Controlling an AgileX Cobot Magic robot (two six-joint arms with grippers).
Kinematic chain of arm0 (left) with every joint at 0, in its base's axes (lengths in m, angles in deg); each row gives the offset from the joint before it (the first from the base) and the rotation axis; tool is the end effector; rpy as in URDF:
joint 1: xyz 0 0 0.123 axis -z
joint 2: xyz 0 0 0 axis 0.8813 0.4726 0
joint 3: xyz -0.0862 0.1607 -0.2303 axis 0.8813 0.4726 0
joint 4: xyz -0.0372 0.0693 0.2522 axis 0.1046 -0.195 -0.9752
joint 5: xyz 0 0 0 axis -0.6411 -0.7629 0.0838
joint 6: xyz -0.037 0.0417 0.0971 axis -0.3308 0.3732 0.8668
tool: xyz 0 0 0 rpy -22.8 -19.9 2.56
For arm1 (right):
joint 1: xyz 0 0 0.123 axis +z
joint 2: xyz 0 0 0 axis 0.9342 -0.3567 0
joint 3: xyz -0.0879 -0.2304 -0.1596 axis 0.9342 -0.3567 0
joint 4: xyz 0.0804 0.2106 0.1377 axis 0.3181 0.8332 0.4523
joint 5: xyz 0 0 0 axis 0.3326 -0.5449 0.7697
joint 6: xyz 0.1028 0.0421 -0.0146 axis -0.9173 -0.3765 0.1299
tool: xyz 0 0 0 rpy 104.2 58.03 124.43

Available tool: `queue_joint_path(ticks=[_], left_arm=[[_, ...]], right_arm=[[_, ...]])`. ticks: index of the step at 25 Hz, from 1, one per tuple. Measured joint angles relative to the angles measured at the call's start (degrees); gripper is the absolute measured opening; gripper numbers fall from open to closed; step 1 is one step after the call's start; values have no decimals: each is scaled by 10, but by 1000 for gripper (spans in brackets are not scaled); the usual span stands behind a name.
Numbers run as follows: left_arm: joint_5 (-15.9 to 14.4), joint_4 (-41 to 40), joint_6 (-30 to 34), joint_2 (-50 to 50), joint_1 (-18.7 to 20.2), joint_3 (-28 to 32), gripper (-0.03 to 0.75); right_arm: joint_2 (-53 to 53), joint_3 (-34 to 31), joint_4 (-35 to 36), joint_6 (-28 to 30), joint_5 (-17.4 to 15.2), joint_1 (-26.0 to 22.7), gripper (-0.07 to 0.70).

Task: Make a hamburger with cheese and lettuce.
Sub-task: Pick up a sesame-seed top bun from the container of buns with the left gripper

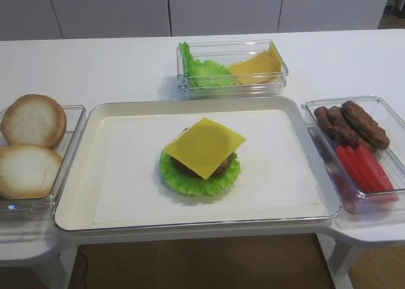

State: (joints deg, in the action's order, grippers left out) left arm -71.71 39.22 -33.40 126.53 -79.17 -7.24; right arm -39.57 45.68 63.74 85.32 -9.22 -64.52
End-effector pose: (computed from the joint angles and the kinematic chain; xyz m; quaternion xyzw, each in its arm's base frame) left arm 0.2182 0.0404 0.2500 -0.1793 0.9604 -0.0992 0.1889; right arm 0.0108 0.0081 0.2570 -0.0626 0.8763 0.0411 0.4758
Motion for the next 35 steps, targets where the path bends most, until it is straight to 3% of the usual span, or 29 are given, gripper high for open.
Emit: queue_joint_path(ticks=[22, 35], left_arm=[[22, 27, 112, 70, 0, -3, 420], [24, 36, 123, 77, 0, -4, 260]], right_arm=[[0, 0, 0, 0, 0, 0, 387], [0, 0, 0, 1, 0, 0, 387]])
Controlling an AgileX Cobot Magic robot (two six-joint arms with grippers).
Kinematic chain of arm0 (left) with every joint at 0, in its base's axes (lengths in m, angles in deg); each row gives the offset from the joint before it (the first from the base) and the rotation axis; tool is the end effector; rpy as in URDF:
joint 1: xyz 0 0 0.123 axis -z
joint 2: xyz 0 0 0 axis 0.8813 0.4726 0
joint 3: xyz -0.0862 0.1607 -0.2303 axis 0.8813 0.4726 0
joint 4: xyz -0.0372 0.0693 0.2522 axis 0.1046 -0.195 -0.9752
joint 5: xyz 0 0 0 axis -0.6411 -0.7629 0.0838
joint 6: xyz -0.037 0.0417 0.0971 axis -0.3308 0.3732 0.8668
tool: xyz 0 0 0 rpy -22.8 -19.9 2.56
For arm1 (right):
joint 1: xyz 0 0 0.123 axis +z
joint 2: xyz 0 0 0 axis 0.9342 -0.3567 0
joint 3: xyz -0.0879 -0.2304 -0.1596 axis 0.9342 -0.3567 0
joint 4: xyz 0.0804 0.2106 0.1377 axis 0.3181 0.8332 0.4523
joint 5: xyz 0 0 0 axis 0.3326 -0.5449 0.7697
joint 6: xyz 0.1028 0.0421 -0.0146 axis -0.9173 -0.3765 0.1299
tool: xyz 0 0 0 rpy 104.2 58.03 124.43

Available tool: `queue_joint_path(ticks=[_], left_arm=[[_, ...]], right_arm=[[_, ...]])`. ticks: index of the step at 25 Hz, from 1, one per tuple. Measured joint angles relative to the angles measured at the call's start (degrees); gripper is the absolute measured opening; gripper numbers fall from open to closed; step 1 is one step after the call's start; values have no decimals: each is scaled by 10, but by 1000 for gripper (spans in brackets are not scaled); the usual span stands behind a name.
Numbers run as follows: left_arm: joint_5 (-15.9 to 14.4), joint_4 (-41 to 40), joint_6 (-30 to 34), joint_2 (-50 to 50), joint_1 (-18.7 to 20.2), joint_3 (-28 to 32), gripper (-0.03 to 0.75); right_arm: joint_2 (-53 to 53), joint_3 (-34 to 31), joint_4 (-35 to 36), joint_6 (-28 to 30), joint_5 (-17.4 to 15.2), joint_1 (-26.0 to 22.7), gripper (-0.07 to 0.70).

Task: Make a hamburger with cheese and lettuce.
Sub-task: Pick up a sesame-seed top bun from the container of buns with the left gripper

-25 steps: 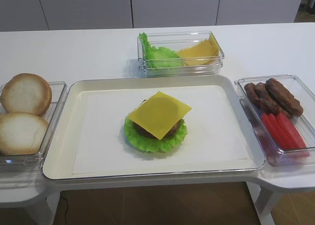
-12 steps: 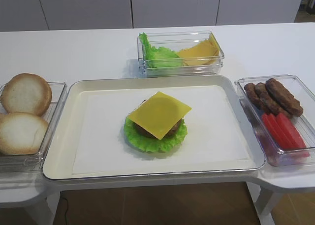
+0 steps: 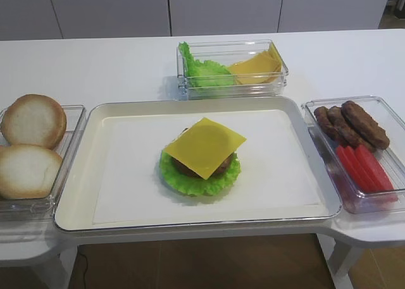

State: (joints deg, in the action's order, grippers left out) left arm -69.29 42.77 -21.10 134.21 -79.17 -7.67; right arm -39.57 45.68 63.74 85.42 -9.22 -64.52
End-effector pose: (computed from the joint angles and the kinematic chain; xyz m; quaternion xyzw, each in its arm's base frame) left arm 0.2402 0.0428 0.2241 -0.1021 0.9750 -0.1098 0.1642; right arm 0.0108 0.0081 0.2570 -0.0633 0.8763 0.0407 0.4759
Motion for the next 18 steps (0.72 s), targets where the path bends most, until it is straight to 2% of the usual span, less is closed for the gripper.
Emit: queue_joint_path(ticks=[11, 18], left_arm=[[3, 4, 12, 0, 0, 0, 145], [3, 4, 26, 1, 0, 0, 144]], right_arm=[[0, 0, 0, 0, 0, 0, 387], [0, 0, 0, 0, 0, 0, 387]])
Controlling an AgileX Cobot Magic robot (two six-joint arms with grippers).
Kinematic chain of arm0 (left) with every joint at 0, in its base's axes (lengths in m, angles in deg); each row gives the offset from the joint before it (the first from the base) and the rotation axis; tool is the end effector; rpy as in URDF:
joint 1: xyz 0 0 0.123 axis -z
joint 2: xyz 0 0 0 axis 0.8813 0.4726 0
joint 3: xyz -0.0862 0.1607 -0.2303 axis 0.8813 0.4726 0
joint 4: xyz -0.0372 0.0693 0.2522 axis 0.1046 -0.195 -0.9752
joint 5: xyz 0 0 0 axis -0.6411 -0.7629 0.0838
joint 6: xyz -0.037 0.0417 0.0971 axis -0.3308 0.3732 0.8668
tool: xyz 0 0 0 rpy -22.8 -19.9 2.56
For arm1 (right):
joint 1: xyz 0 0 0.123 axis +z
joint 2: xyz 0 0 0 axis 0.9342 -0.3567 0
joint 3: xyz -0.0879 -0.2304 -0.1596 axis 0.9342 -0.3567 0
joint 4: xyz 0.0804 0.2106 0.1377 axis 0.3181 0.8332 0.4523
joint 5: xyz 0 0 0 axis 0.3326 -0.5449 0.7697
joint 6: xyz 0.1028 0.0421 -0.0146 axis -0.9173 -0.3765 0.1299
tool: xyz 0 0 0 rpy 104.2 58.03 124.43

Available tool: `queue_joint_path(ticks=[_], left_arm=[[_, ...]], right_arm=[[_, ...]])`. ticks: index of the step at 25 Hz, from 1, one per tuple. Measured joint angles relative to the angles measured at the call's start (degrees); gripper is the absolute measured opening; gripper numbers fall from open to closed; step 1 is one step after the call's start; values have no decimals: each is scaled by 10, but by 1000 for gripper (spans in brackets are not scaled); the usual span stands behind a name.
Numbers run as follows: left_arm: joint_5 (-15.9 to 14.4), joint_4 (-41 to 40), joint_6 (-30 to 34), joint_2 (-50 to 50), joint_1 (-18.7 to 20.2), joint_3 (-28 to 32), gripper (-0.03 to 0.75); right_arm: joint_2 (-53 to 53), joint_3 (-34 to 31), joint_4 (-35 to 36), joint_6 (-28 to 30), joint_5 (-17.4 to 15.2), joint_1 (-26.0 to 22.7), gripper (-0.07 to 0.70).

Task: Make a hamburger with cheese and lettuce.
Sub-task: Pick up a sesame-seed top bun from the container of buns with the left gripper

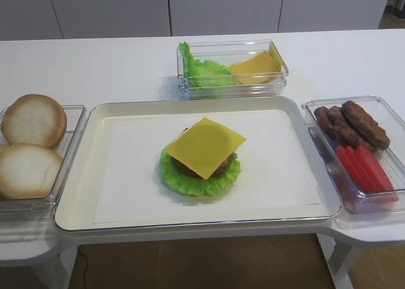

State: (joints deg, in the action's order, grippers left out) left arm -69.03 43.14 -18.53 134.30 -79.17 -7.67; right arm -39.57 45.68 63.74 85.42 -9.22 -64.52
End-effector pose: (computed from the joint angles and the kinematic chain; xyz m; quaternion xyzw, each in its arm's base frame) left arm 0.2410 0.0426 0.2240 -0.0823 0.9763 -0.1080 0.1686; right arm 0.0108 0.0081 0.2570 -0.0633 0.8763 0.0407 0.4759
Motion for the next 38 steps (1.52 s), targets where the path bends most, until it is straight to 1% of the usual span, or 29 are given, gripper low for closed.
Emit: queue_joint_path(ticks=[9, 18, 22, 24, 27, 31, 38], left_arm=[[0, 1, 0, 0, 0, -3, 141], [-24, 0, 1, -1, 0, -42, 132], [-27, -28, -1, -16, 0, -53, 132], [-30, -45, -14, -24, 0, -55, 132], [-31, -56, -20, -37, 0, -57, 132], [-40, -69, -22, -62, 0, -57, 127], [-42, -114, -44, -96, 0, -57, 127]], right_arm=[[0, 0, 0, 0, 0, 0, 387], [0, 0, 0, 0, 0, 0, 387], [0, 0, 0, 0, 0, 0, 387], [0, 0, 0, 0, 0, 0, 387], [0, 0, 0, 0, 0, 0, 387], [0, 0, 0, 0, 0, 0, 387], [0, 0, 0, 0, 0, 0, 387]])
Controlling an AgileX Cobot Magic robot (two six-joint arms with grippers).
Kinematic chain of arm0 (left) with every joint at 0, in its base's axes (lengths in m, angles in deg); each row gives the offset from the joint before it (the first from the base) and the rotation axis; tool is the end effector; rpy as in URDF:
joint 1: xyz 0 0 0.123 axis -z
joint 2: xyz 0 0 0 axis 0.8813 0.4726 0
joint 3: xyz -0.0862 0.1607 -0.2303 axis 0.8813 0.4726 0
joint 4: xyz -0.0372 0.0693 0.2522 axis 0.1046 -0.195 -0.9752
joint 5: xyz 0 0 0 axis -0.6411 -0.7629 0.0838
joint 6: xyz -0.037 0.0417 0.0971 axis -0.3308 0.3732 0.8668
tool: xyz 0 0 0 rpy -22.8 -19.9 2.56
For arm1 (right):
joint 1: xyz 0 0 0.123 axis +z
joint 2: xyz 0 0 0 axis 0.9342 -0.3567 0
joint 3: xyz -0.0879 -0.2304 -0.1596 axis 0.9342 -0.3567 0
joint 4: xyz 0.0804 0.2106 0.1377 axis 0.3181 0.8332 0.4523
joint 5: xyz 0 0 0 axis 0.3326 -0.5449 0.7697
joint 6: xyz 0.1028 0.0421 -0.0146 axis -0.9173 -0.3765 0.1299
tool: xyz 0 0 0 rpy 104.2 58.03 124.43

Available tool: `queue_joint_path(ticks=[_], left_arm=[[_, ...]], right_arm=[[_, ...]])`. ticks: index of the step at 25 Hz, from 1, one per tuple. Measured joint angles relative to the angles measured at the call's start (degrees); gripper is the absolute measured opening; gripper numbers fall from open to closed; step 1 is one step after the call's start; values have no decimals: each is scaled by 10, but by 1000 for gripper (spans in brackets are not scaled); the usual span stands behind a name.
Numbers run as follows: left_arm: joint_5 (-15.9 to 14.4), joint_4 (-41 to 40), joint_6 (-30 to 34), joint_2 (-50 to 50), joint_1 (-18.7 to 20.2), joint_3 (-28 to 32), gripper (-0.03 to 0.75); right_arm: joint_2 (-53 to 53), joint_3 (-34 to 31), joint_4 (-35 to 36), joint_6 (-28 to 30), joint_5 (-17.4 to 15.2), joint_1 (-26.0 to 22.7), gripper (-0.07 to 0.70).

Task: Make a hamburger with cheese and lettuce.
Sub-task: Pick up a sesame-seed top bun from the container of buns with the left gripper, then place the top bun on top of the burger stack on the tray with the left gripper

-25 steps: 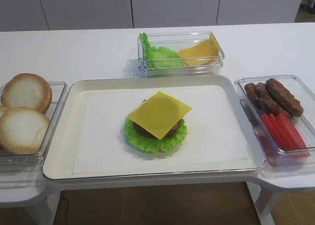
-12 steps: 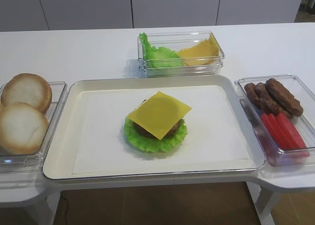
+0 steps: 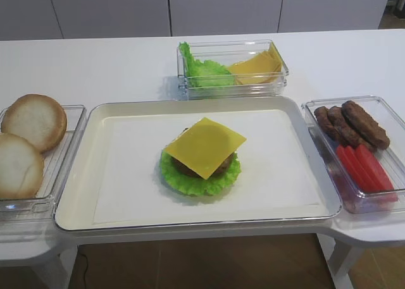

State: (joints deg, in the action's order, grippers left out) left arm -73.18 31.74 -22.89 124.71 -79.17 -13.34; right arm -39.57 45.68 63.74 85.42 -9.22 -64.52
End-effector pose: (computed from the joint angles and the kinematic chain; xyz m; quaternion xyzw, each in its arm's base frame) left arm 0.2213 0.0532 0.2859 -0.0556 0.9700 -0.0128 0.2361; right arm 0.0108 0.0081 0.2570 -0.0633 0.8763 0.0407 0.4759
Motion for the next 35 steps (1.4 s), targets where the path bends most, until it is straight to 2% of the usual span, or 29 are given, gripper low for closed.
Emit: queue_joint_path(ticks=[12, 15, 19, 22, 25, 28, 35], left_arm=[[-18, -18, -25, -25, 4, -37, 124], [-30, -22, -28, -31, 16, -51, 124], [-42, -24, -28, -43, 52, -65, 124], [-42, -25, -30, -49, 100, -71, 124], [-39, -44, -62, -49, 164, -71, 124], [-28, -103, -128, -49, 245, -73, 124], [-21, -306, -330, -41, 437, -75, 124]], right_arm=[[0, 0, 0, -1, 0, 0, 387], [0, 0, 0, -1, 0, 0, 387], [0, 0, 0, -1, 0, 0, 387], [0, 0, 0, -1, 0, 0, 387], [0, 0, 0, -1, 0, 0, 387], [0, 0, 0, -1, 0, 0, 387], [0, 0, 0, -1, 0, 0, 387]])
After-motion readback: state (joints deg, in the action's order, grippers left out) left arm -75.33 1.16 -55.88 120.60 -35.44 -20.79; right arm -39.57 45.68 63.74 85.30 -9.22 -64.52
